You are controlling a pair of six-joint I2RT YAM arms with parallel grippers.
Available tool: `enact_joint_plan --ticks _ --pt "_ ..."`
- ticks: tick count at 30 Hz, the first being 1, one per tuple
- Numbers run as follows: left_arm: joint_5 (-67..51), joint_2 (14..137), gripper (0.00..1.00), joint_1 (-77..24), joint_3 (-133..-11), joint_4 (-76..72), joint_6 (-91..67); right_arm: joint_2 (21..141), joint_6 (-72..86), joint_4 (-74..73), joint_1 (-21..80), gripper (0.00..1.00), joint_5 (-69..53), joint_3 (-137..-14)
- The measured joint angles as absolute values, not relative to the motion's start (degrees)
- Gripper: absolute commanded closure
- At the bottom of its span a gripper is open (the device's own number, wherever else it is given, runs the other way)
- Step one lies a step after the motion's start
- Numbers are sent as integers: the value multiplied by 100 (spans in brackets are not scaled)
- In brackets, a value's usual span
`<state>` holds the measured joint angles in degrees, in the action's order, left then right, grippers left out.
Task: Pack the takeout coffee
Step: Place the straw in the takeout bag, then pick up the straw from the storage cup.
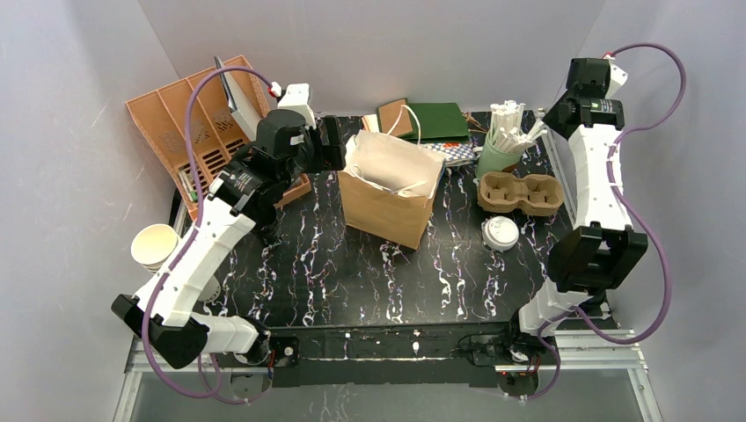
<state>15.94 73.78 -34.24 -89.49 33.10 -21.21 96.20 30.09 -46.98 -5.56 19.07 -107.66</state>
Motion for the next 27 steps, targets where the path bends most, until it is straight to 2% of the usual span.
enact_joint_plan --ticks 15,23,25,27 --pt "1511 7406 19 -3424 -8849 3109 -1999 10368 2853 -4322 -631 65 2110 -10768" --pt "1511 7485 19 -3424 -8849 3024 -1905 10593 2858 -4191 -642 59 2038 -10768" --pt "1514 7487 19 -3424 -8849 3015 -1898 10652 2858 -4180 -642 63 1986 -10768" --pt "1511 7491 19 -3424 -8849 3006 -1881 10689 2858 -4178 -642 80 1925 -10768"
